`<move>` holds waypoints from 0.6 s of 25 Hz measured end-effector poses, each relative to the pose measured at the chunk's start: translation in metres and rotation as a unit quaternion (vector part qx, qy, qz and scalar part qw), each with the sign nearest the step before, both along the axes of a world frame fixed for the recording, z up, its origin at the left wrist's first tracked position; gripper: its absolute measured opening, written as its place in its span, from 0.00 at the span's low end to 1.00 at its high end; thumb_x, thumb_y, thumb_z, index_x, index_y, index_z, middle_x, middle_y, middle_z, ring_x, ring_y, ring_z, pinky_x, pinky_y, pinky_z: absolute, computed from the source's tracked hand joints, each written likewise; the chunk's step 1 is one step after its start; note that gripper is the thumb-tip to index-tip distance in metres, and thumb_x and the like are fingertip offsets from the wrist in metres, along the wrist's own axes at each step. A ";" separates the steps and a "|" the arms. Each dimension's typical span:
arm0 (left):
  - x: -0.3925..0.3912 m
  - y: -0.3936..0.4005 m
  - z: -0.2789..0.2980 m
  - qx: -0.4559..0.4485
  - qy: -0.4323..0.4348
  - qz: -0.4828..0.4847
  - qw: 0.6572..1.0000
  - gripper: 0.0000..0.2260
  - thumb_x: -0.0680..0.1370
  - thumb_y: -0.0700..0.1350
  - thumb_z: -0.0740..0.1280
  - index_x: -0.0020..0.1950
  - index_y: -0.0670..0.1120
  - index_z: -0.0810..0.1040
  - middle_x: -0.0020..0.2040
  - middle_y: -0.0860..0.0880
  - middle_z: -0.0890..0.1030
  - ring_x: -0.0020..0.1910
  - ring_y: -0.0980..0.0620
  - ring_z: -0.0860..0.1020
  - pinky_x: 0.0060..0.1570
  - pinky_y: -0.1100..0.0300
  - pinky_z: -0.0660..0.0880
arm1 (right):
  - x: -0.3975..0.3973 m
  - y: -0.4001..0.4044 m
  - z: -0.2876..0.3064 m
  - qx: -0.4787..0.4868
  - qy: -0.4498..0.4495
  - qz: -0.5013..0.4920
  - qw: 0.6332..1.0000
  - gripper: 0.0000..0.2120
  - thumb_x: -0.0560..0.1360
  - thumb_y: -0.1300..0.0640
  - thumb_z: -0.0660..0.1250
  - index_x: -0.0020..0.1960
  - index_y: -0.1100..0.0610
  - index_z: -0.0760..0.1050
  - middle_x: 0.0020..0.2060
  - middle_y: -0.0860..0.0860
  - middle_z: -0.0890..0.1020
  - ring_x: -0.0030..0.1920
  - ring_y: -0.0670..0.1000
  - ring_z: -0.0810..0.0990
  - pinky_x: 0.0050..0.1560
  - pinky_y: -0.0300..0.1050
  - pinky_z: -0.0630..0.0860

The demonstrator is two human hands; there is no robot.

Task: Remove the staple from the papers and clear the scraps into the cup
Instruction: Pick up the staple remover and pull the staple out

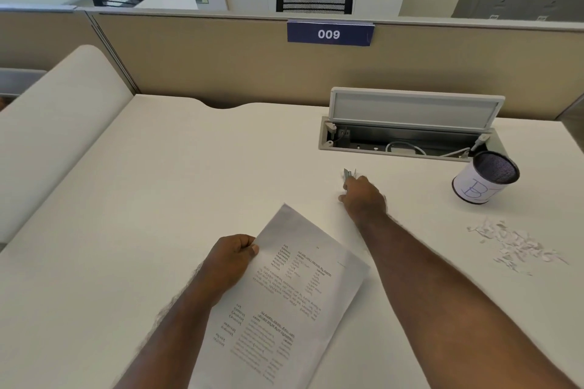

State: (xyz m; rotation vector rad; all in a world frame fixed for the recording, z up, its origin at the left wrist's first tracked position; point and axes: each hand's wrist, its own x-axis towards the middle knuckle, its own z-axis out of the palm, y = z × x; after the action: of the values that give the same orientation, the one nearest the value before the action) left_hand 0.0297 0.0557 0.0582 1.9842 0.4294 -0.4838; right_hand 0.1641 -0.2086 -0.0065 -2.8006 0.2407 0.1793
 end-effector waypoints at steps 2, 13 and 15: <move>0.000 0.001 0.001 -0.001 -0.001 0.002 1.000 0.11 0.81 0.42 0.63 0.44 0.44 0.82 0.38 0.44 0.86 0.35 0.46 0.84 0.39 0.52 0.80 | 0.000 0.005 -0.001 -0.024 -0.022 -0.030 0.999 0.14 0.79 0.60 0.60 0.64 0.59 0.71 0.58 0.59 0.77 0.58 0.61 0.77 0.54 0.52 0.75; -0.005 0.002 0.011 -0.009 -0.008 0.002 1.000 0.11 0.81 0.42 0.63 0.41 0.45 0.82 0.36 0.46 0.86 0.33 0.49 0.83 0.34 0.57 0.79 | -0.027 -0.035 0.026 0.631 0.089 -0.238 0.733 0.24 0.73 0.71 0.67 0.67 0.62 0.67 0.47 0.62 0.82 0.43 0.56 0.84 0.45 0.47 0.82; -0.005 0.001 0.013 -0.008 -0.008 0.000 1.000 0.11 0.81 0.42 0.63 0.41 0.45 0.82 0.35 0.47 0.86 0.32 0.49 0.83 0.34 0.58 0.78 | -0.044 -0.044 0.036 0.713 0.110 -0.196 0.665 0.23 0.75 0.72 0.65 0.68 0.59 0.67 0.52 0.64 0.82 0.47 0.56 0.86 0.47 0.47 0.84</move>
State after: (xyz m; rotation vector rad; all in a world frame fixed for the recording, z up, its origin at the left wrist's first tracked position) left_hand 0.0248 0.0569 0.0714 1.9716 0.4137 -0.4700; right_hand 0.1202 -0.2526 0.0293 -1.0971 0.4730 0.3801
